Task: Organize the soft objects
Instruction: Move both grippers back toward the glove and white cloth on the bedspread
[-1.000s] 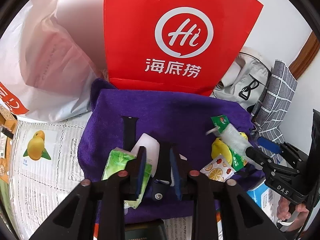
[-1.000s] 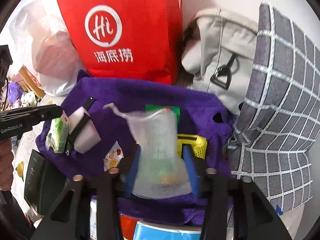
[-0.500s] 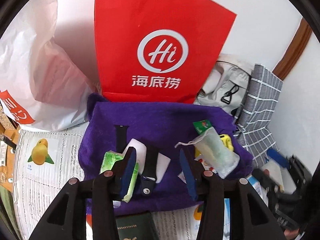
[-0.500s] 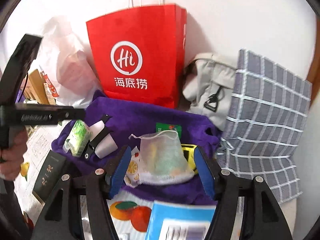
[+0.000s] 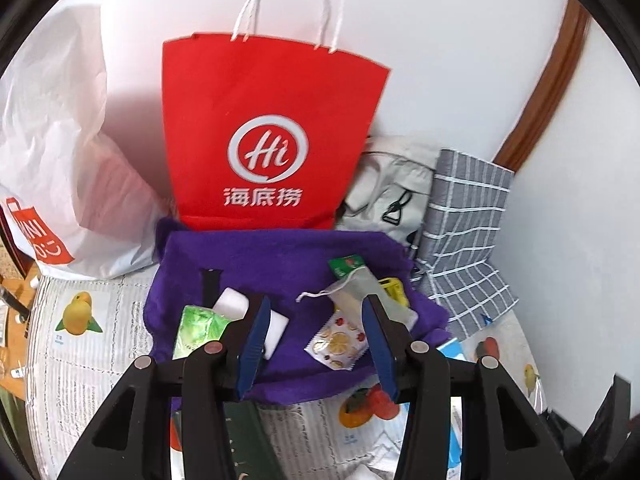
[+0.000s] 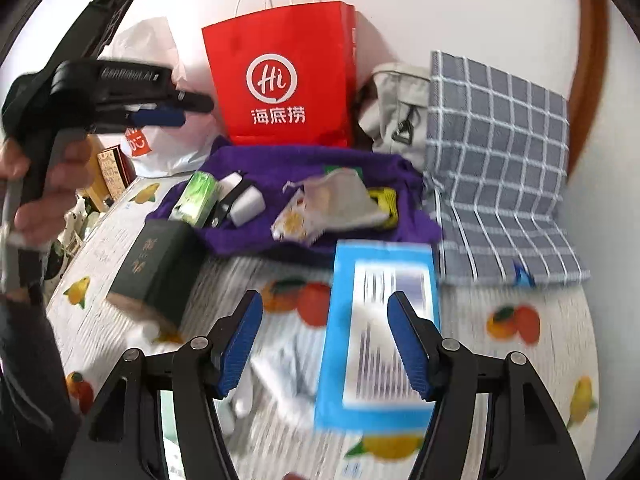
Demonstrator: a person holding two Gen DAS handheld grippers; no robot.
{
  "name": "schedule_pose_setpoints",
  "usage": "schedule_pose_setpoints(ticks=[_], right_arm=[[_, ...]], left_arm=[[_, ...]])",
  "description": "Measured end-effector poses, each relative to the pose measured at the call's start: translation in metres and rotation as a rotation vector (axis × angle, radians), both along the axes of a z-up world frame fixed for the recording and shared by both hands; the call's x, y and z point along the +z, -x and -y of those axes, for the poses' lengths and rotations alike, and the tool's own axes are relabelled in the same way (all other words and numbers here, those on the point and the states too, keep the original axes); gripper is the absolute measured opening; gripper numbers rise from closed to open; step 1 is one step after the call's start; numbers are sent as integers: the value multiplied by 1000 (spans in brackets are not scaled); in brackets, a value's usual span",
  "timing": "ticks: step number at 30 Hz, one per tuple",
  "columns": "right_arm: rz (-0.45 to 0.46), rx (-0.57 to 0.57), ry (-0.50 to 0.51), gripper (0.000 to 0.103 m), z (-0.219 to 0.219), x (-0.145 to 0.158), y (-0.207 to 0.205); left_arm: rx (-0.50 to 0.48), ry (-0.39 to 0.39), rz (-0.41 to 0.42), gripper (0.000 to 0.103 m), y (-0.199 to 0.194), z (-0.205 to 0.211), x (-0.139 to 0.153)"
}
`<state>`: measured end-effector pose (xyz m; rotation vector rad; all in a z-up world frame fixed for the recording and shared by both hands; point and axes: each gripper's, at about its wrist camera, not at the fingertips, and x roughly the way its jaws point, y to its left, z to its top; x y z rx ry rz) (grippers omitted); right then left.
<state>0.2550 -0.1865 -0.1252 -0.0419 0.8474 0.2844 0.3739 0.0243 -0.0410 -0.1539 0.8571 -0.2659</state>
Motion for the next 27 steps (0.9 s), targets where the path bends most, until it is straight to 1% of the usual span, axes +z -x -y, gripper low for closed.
schedule_pose_setpoints(ticks=[5, 8, 10, 13, 16, 19, 21, 22, 24, 26, 27], right_arm=[[29, -25, -36, 63, 13, 3, 36], [34, 0, -75, 62, 18, 3, 57], [53, -4, -57, 62, 16, 1, 67], [72, 6, -37, 62, 10, -6, 78], [101, 26, -47, 62, 6, -12, 86], [112, 47, -67, 62, 0, -18, 86], [102, 56, -62, 62, -4, -24, 82], [91, 69, -60, 62, -7, -28, 80], [86, 86, -49, 58, -13, -34, 79], [82, 101, -16, 48, -21, -39, 78], [84, 119, 6, 46, -26, -41, 79]], left_arm=[[-85, 27, 37, 45, 18, 18, 10], [-95, -5, 43, 45, 31, 29, 14], [-95, -5, 39, 45, 41, 34, 14], [-128, 5, 22, 45, 60, 36, 12], [-109, -40, 24, 45, 79, 31, 7], [-64, -74, 25, 45, 99, 16, -1], [-33, -79, 39, 45, 113, 1, -6], [-7, -95, 41, 45, 123, -8, -11], [25, -101, 26, 45, 136, -22, -22], [51, -75, 18, 45, 148, -36, -33], [64, -70, 8, 45, 152, -42, -38]])
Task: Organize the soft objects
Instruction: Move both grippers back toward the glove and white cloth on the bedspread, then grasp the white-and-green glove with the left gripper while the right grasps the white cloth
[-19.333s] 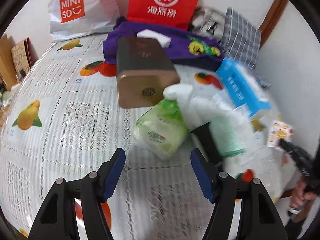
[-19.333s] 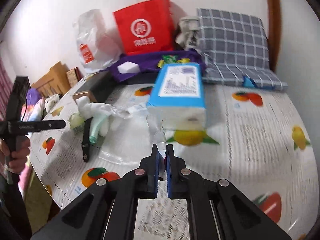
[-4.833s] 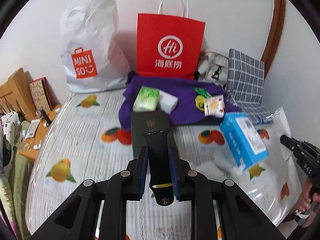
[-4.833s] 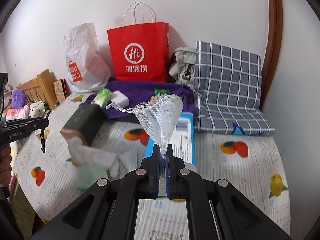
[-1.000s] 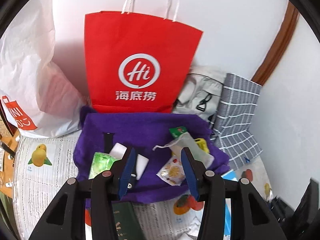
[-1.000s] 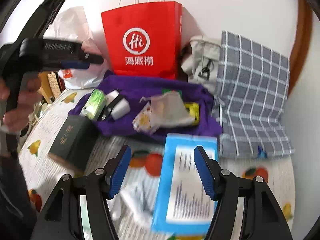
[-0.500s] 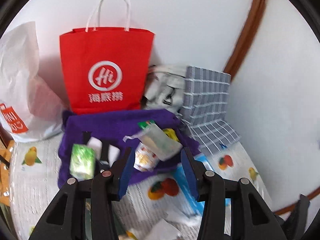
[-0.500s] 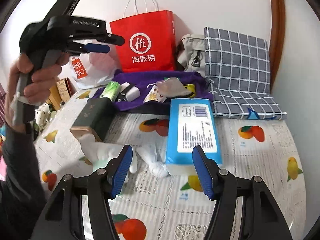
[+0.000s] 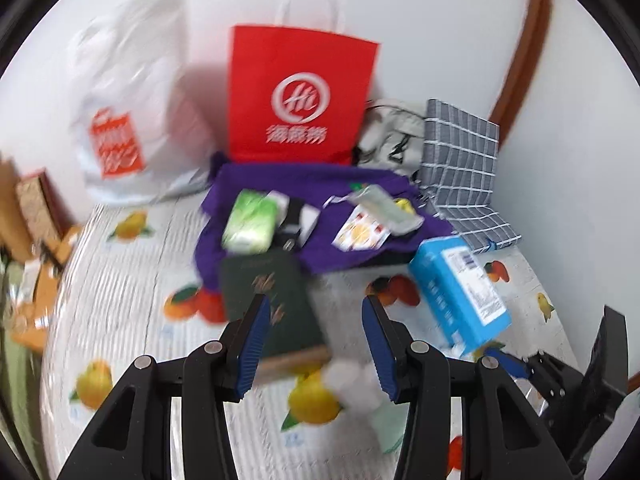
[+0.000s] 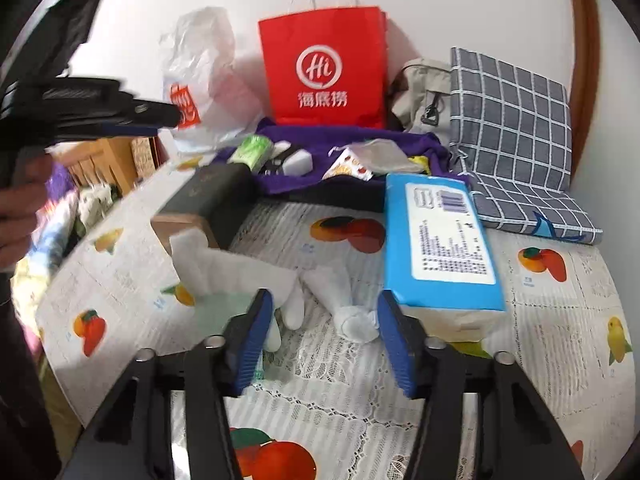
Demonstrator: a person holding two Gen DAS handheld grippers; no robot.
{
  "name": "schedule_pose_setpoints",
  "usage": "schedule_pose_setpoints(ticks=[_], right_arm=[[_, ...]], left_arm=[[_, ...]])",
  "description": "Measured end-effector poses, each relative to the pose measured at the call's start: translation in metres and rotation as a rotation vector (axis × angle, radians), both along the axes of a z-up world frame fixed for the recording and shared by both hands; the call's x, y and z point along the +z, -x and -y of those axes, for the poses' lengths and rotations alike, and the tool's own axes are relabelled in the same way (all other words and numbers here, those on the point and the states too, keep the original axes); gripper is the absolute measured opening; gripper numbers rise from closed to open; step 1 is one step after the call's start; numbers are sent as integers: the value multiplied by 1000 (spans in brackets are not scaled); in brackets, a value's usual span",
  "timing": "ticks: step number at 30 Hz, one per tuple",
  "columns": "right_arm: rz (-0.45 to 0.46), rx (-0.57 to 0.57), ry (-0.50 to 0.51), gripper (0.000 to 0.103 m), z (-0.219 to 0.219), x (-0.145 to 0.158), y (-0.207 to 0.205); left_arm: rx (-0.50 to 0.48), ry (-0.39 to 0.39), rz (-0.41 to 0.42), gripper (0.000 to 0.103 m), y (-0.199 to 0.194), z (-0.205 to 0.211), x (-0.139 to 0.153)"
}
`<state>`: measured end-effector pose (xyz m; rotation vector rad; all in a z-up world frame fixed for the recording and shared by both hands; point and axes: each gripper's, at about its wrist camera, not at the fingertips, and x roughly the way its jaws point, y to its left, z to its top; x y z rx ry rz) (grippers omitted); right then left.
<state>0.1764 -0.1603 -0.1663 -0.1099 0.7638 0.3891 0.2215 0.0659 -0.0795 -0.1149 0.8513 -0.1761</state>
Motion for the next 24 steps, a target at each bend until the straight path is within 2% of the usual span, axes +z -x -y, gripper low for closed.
schedule_pose_setpoints(ticks=[5, 9, 13, 16, 20, 24], right_arm=[[4, 7, 148, 33, -22, -15, -10], [-15, 4, 204, 33, -28, -24, -20], [-23, 0, 302, 33, -38, -38, -27], [-41, 1, 321, 33, -42, -46, -31], [-49, -20, 355, 43, -47, -53, -36], [-76, -39, 305, 45, -44, -54, -44]], left_arm=[[45, 16, -41, 45, 27, -26, -32], [57, 55, -69, 45, 39, -40, -47], [53, 73, -75, 45, 47, -45, -53], [42, 78, -73, 45, 51, -46, -55], [20, 73, -76, 45, 55, -42, -56], [6, 75, -85, 45, 57, -36, -58]])
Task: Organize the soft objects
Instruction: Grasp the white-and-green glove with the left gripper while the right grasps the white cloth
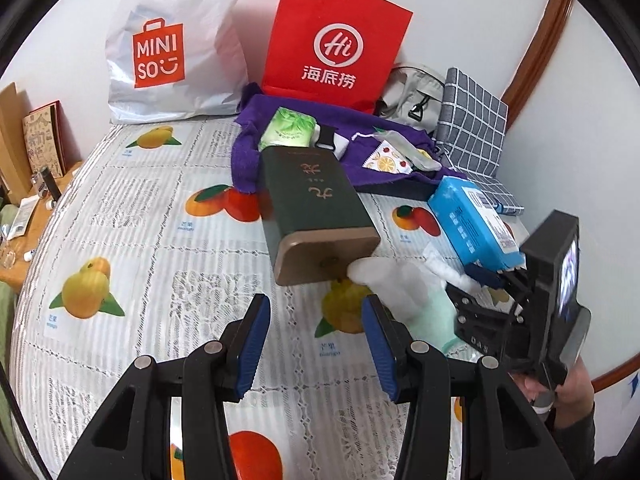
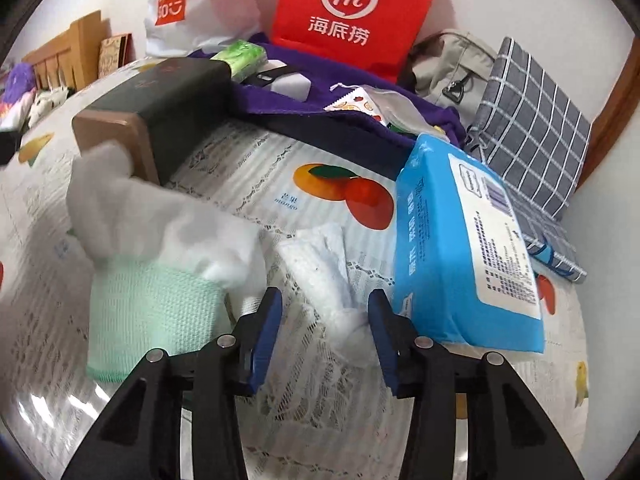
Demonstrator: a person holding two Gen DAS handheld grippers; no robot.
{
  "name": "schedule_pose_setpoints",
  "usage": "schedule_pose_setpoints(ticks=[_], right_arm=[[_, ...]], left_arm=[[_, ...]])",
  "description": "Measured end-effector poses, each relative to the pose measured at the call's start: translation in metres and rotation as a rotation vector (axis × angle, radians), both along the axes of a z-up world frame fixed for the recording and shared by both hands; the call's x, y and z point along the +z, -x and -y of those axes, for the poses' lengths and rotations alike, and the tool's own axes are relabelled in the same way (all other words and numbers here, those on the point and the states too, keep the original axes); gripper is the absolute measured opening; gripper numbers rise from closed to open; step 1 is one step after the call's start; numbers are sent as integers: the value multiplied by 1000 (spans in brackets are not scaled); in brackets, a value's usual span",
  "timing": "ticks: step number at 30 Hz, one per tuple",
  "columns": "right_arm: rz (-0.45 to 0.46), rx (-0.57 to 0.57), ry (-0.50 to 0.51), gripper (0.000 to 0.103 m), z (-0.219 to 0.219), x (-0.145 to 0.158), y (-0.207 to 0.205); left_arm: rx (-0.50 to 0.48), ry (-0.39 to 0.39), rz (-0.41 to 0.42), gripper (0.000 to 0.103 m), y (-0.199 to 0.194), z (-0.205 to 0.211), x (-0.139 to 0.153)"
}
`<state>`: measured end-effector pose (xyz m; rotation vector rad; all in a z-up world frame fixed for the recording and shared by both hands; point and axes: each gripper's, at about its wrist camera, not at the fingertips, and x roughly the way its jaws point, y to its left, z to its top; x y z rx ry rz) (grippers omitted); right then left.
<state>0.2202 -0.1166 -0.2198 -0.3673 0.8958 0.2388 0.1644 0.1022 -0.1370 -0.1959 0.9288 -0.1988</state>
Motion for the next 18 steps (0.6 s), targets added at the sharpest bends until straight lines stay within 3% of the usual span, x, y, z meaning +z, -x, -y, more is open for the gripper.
schedule_pose_setpoints(ticks=[6, 8, 18], right_arm=[[7, -12, -18, 39, 2, -1, -1], [16, -33, -2, 22, 4, -2, -2], [-1, -34, -141, 13, 20, 16, 12]], left_arm=[[9, 1, -20, 45, 6, -1, -2], [18, -8, -24, 45, 8, -1, -2], [68, -17, -59, 45, 18, -3, -3]])
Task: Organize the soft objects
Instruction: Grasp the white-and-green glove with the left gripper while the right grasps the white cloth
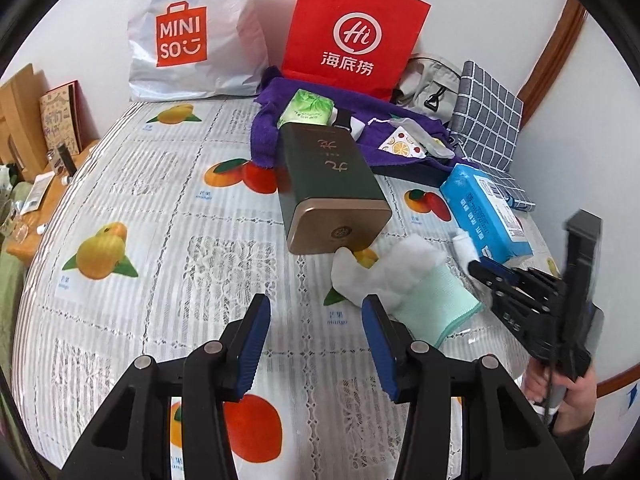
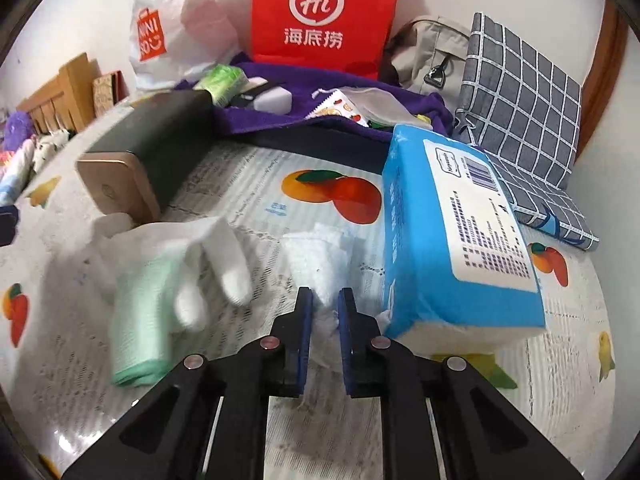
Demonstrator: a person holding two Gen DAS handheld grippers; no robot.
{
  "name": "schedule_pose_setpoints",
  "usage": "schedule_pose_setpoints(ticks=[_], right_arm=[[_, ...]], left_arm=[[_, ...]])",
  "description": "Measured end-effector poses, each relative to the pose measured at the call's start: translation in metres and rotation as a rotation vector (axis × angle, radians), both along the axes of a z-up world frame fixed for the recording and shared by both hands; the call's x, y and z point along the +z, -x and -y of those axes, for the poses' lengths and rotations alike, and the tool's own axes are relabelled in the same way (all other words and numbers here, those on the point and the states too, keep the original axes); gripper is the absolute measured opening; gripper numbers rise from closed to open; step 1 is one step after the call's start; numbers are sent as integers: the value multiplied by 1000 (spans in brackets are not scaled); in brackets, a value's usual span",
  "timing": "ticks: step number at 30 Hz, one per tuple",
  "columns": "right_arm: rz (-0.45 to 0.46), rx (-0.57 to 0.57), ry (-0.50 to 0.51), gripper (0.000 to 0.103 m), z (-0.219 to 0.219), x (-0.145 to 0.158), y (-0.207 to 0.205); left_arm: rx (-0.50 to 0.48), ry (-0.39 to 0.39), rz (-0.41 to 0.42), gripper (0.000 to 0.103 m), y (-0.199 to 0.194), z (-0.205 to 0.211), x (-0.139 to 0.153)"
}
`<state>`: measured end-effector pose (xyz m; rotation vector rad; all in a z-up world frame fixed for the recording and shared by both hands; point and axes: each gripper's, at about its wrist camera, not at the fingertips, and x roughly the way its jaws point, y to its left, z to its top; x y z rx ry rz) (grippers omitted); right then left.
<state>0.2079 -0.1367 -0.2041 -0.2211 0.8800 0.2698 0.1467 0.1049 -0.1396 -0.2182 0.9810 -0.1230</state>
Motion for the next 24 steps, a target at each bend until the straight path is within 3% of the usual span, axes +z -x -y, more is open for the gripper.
schedule_pose_setpoints(ticks=[6, 13, 16, 21, 24], right_arm=[[7, 12, -105, 13, 18, 21, 29], [27, 11, -150, 13, 47, 33, 61], [21, -16, -148, 13, 66, 30, 66], [-13, -58, -130, 13, 91, 11, 64], [-29, -51, -134, 13, 96, 0, 59]], left_arm=[[8, 6, -31, 45, 5, 10, -6], [14, 57, -69, 50, -5, 38, -18], [46, 80, -81, 50, -15, 50, -24], [22, 123, -106, 50, -38, 75, -32], [24, 131, -99, 58, -52, 88, -35]])
